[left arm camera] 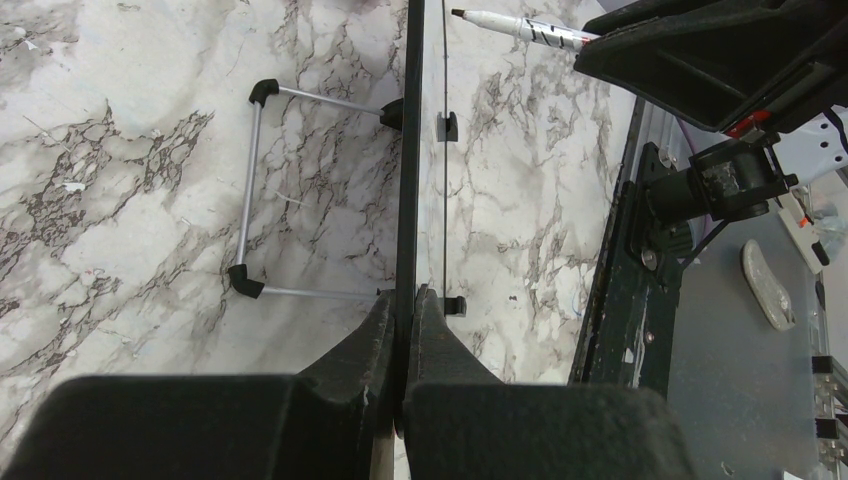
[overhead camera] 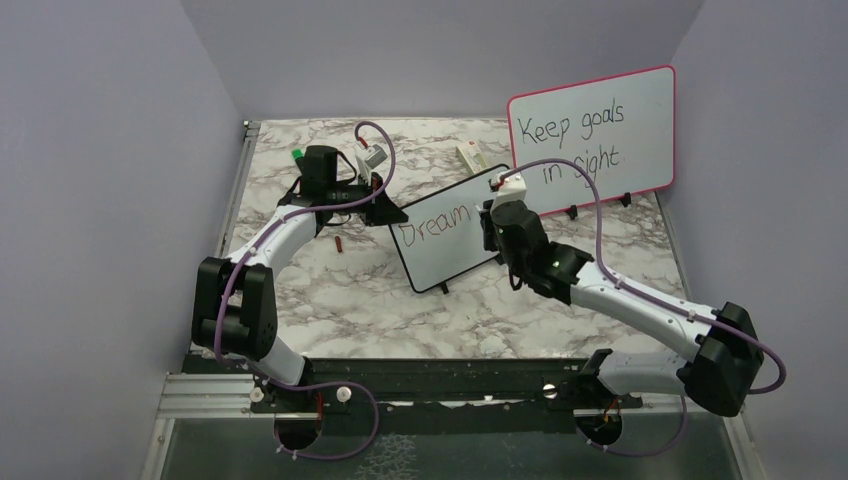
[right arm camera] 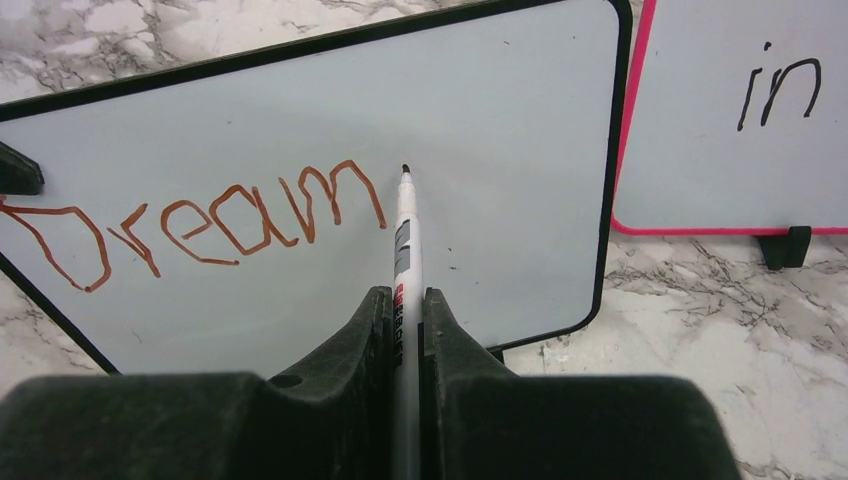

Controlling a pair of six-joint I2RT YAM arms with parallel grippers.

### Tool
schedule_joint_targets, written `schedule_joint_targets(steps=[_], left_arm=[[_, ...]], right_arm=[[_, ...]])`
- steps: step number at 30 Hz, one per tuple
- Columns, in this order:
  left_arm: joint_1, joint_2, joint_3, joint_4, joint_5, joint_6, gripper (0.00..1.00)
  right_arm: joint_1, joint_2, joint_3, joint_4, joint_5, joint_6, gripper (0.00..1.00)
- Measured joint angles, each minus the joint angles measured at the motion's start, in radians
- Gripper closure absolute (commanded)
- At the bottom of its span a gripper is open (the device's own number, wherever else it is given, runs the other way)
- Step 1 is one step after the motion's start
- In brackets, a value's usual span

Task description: Write a sentence on the whiteboard

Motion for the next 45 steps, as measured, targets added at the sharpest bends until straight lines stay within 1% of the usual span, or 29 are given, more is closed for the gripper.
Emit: schedule_joint_targets(steps=[15, 45], left_arm=[[0.000, 0.000, 0.000, -0.002, 0.000, 0.003, 1.00], [0.000, 0.003, 0.006, -0.011, -0.002, 0.007, 1.00]], right_arm=[[-0.019, 0.032, 0.000, 0.037, -0.017, -0.010, 0.99], [-0.021, 0.033, 0.000, 0.068, -0.077, -0.036, 0.99]])
